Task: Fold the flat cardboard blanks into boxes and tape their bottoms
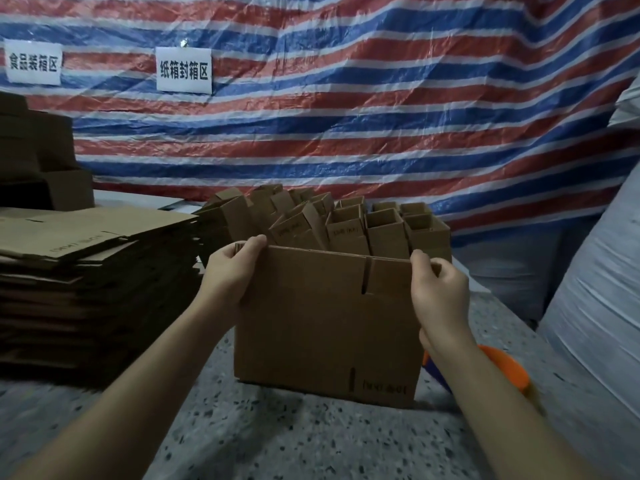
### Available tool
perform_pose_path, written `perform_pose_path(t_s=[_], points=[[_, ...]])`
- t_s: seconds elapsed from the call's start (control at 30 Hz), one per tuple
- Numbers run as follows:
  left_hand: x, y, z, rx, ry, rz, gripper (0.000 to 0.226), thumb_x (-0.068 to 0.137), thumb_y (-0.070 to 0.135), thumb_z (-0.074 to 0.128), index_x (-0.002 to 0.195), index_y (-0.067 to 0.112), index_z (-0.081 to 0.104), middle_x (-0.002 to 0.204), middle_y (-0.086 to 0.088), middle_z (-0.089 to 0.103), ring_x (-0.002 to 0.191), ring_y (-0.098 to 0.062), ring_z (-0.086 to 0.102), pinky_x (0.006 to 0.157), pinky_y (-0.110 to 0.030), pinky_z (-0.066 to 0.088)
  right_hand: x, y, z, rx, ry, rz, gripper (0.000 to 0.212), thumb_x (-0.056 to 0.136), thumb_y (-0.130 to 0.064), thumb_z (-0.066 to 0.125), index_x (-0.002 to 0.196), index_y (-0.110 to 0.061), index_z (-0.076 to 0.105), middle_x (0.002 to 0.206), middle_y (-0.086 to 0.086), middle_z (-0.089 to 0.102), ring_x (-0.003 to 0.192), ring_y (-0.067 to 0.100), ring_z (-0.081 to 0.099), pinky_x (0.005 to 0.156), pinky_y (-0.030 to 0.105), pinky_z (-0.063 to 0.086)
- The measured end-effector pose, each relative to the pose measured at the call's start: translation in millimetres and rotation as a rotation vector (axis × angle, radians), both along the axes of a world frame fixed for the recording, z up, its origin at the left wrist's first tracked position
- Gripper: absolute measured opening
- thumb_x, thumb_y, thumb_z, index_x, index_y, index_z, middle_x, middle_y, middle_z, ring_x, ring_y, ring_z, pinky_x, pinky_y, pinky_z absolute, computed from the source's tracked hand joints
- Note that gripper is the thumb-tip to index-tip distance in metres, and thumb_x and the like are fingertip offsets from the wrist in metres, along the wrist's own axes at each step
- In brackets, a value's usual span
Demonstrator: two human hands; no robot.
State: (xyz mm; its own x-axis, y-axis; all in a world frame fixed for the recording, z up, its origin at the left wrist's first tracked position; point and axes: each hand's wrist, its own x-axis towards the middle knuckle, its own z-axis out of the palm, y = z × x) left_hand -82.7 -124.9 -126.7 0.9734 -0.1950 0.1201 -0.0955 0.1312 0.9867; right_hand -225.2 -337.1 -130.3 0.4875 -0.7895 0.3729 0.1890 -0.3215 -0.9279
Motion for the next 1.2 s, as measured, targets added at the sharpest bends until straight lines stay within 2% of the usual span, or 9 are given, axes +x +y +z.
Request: perform_pose_path(t_s=[0.17, 0.3, 0.6, 0.77, 0.83, 0.9, 1.03, 1.13, 1.2], points=[[14, -1, 11, 0.18, -0.045, -0.149, 0.017, 0.092, 0.037, 0.062, 0.095, 0.027, 0.075, 0.097, -0.006, 0.073, 0.093, -0.024, 0.069, 0.085, -0.044, 0.057, 5, -3, -3, 0.074, 0.037, 0.027, 0.041, 0.098, -0.036, 0.056, 0.064, -0.016, 0.044, 0.061, 0.009, 0.044, 0.061, 0.025, 0.046, 0.06, 0.038, 0.039], [22, -6, 19, 0.203, -0.054, -0.187, 0.024, 0.093, 0.041, 0.058, 0.087, 0.031, 0.079, 0.087, -0.002, 0.076, 0.089, -0.023, 0.071, 0.082, -0.042, 0.058, 14, -10, -1, 0.058, 0.035, 0.019, 0.043, 0.097, -0.038, 0.056, 0.063, -0.016, 0.043, 0.056, 0.004, 0.042, 0.058, 0.023, 0.043, 0.055, 0.035, 0.035], [39, -6, 16, 0.183, -0.055, -0.338, 0.02, 0.09, 0.039, 0.066, 0.096, 0.025, 0.079, 0.099, -0.004, 0.076, 0.093, -0.019, 0.073, 0.076, -0.032, 0.058, 26, -23, -9, 0.035, 0.024, 0.09, 0.042, 0.098, -0.042, 0.055, 0.07, -0.01, 0.052, 0.066, 0.012, 0.05, 0.064, 0.027, 0.048, 0.06, 0.04, 0.039], [44, -2, 20, 0.198, 0.008, -0.405, 0.025, 0.094, 0.037, 0.061, 0.1, 0.02, 0.078, 0.102, -0.008, 0.076, 0.091, -0.02, 0.074, 0.067, -0.029, 0.058, 30, -24, -9, 0.051, 0.012, 0.147, 0.056, 0.096, -0.046, 0.059, 0.083, 0.008, 0.054, 0.073, 0.015, 0.055, 0.069, 0.035, 0.055, 0.065, 0.044, 0.045], [44, -2, 20, 0.193, 0.02, -0.414, 0.024, 0.093, 0.035, 0.061, 0.098, 0.02, 0.079, 0.101, -0.009, 0.076, 0.088, -0.02, 0.074, 0.063, -0.028, 0.058, 32, -22, -11, 0.04, -0.002, 0.132, 0.051, 0.091, -0.049, 0.065, 0.082, 0.001, 0.061, 0.071, 0.017, 0.06, 0.074, 0.045, 0.062, 0.067, 0.048, 0.054], [45, -3, 19, 0.203, 0.016, -0.405, 0.021, 0.092, 0.033, 0.063, 0.095, 0.022, 0.08, 0.1, -0.009, 0.076, 0.086, -0.019, 0.074, 0.064, -0.029, 0.057, 33, -20, -14, 0.037, -0.019, 0.119, 0.038, 0.088, -0.049, 0.068, 0.079, -0.012, 0.065, 0.071, 0.014, 0.068, 0.077, 0.037, 0.07, 0.071, 0.051, 0.06], [44, -1, 20, 0.181, 0.082, -0.445, 0.027, 0.089, 0.03, 0.063, 0.105, 0.013, 0.077, 0.107, -0.015, 0.074, 0.085, -0.021, 0.074, 0.066, -0.029, 0.057, 35, -26, -16, 0.051, -0.024, 0.136, 0.028, 0.09, -0.042, 0.068, 0.076, -0.017, 0.066, 0.065, 0.003, 0.07, 0.066, 0.022, 0.072, 0.06, 0.04, 0.06], [40, 1, 23, 0.136, 0.158, -0.463, 0.058, 0.072, 0.028, 0.07, 0.123, 0.002, 0.065, 0.12, -0.021, 0.068, 0.084, -0.022, 0.071, 0.061, -0.029, 0.058, 34, -29, -15, 0.027, -0.012, 0.169, 0.028, 0.092, -0.039, 0.066, 0.079, -0.014, 0.067, 0.063, -0.002, 0.069, 0.059, 0.014, 0.069, 0.05, 0.025, 0.055], [36, 3, 26, 0.13, 0.168, -0.48, 0.061, 0.071, 0.027, 0.067, 0.126, 0.001, 0.063, 0.124, -0.022, 0.066, 0.084, -0.023, 0.07, 0.059, -0.029, 0.057, 33, -32, -13, 0.02, -0.006, 0.201, 0.029, 0.093, -0.036, 0.065, 0.083, -0.009, 0.068, 0.064, -0.002, 0.07, 0.058, 0.012, 0.068, 0.048, 0.02, 0.053]])
